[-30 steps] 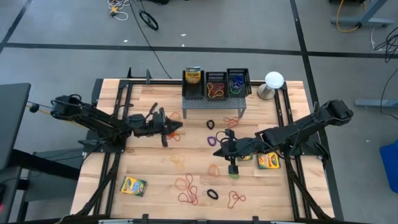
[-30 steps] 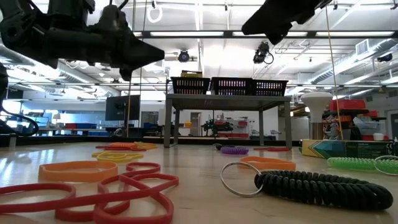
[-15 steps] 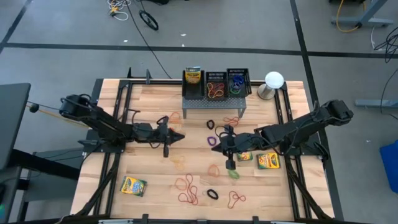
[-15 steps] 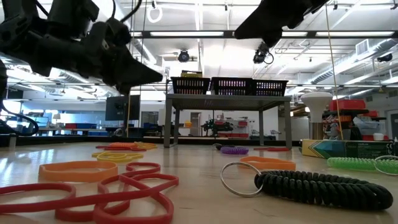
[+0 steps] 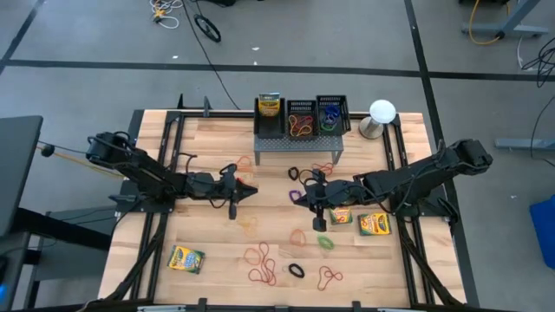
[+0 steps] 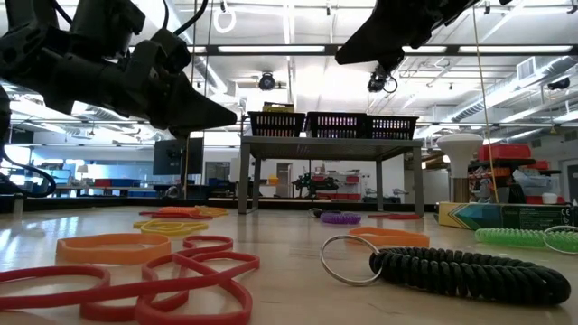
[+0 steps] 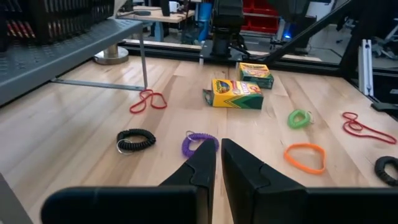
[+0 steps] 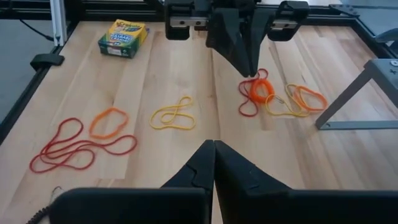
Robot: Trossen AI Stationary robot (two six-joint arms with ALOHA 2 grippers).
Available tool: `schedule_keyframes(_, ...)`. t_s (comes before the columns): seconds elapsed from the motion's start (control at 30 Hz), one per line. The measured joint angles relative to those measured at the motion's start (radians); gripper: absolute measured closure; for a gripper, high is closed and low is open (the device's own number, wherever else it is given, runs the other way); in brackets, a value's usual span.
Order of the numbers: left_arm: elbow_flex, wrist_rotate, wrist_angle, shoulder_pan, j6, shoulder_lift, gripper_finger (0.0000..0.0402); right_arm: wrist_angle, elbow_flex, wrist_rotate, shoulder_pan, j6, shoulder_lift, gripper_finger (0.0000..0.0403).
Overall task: Sort rubber bands into baskets
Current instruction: Put the crayon box into the left black basket on the shelf
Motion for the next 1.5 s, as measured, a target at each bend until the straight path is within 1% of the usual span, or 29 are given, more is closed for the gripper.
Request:
schedule_keyframes(0.13, 0.000, 0.005, 0.000, 0.000, 0.000, 0.000, 0.0365, 0.000, 0.000, -0.001, 0.000, -0.001, 0.000, 0.0390)
schedule_keyframes(0.3, 0.000, 0.005, 0.000, 0.000, 0.001, 0.000, 0.0365, -0.003, 0.000, -0.028, 0.003, 0.028, 0.000, 0.0390)
schedule_keyframes(0.57, 0.000, 0.006, 0.000, 0.000, 0.002, 0.000, 0.0365, -0.079, 0.000, -0.034, 0.015, 0.060, 0.000, 0.0390)
schedule_keyframes(0.83, 0.000, 0.006, 0.001, 0.000, 0.003, 0.000, 0.0365, -0.109, 0.016, -0.035, 0.032, 0.061, 0.000, 0.0390)
schedule_keyframes(1.03, 0.000, 0.006, 0.001, 0.000, 0.003, 0.000, 0.0365, -0.246, 0.085, -0.044, 0.064, 0.122, 0.000, 0.0389)
schedule_keyframes(1.17, 0.000, 0.006, 0.001, 0.000, 0.003, 0.000, 0.0365, -0.328, 0.091, -0.050, 0.092, 0.203, 0.000, 0.0389)
schedule_keyframes(1.23, 0.000, 0.006, 0.001, 0.000, 0.003, 0.000, 0.0365, -0.409, 0.091, -0.050, 0.100, 0.246, 0.000, 0.0389)
schedule_keyframes(1.3, 0.000, 0.006, 0.001, 0.000, 0.003, 0.000, 0.0365, -0.523, 0.091, -0.053, 0.101, 0.253, 0.000, 0.0387)
schedule_keyframes(1.4, 0.000, 0.006, 0.001, 0.000, 0.003, 0.000, 0.0365, -0.711, 0.091, -0.070, 0.075, 0.273, 0.000, 0.0369)
schedule_keyframes(1.43, 0.000, 0.006, 0.001, 0.000, 0.003, 0.000, 0.0365, -0.752, 0.087, -0.084, 0.053, 0.279, 0.000, 0.0360)
schedule_keyframes(1.5, 0.000, 0.006, 0.001, 0.000, 0.003, 0.000, 0.0365, -0.772, 0.066, -0.131, 0.002, 0.270, 0.000, 0.0339)
